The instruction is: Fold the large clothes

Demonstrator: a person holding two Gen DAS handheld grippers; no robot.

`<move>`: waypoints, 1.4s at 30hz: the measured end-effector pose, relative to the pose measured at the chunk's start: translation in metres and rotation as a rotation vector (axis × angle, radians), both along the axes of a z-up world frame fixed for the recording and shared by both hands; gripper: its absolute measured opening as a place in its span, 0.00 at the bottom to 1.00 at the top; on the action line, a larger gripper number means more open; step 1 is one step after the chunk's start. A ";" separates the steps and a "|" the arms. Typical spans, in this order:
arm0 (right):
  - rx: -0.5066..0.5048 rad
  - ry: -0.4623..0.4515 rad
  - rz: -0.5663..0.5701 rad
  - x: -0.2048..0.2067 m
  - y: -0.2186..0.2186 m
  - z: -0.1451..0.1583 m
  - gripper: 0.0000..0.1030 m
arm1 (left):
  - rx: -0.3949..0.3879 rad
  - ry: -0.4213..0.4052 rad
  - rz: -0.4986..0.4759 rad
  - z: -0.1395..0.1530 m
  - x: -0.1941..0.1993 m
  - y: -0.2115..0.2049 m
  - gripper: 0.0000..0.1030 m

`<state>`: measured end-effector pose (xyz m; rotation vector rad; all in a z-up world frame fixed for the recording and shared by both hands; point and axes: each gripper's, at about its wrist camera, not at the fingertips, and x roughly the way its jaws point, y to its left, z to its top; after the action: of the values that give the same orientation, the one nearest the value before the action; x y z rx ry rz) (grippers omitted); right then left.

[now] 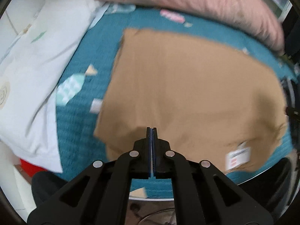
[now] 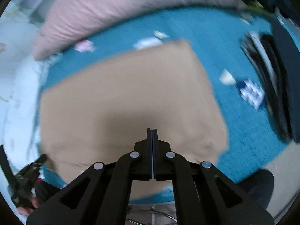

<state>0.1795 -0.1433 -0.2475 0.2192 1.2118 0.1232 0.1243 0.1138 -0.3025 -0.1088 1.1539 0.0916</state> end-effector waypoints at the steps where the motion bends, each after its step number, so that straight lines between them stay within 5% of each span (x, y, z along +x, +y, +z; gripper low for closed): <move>1: 0.018 -0.008 0.021 0.007 0.014 0.000 0.01 | -0.007 -0.014 -0.011 0.006 0.004 -0.004 0.03; 6: 0.044 0.010 0.118 0.021 0.065 -0.016 0.01 | -0.029 -0.042 -0.076 0.013 0.039 -0.037 0.03; 11: 0.042 0.089 0.147 0.031 0.080 -0.052 0.01 | -0.045 0.003 -0.114 -0.020 0.077 -0.052 0.03; 15: 0.056 0.107 0.125 0.033 0.050 -0.058 0.00 | -0.091 -0.001 -0.107 -0.030 0.080 -0.037 0.02; 23: -0.034 0.096 -0.038 0.048 -0.056 -0.047 0.00 | 0.014 0.000 0.046 -0.025 0.073 0.043 0.02; 28: -0.040 0.148 -0.102 0.056 -0.080 -0.073 0.00 | 0.095 0.099 0.149 -0.053 0.086 0.079 0.02; 31: -0.087 0.128 -0.107 0.057 -0.074 -0.058 0.01 | 0.057 0.069 0.160 -0.036 0.082 0.084 0.03; 36: -0.031 0.020 -0.077 0.058 -0.061 -0.006 0.01 | 0.051 -0.035 0.137 0.010 0.080 0.082 0.03; 42: 0.014 -0.036 0.011 0.090 -0.008 0.012 0.01 | -0.031 -0.091 0.018 0.042 0.119 0.032 0.03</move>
<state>0.2695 -0.1518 -0.2357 0.2220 1.1771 0.1448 0.2435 0.1459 -0.2606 -0.1492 1.0642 0.0836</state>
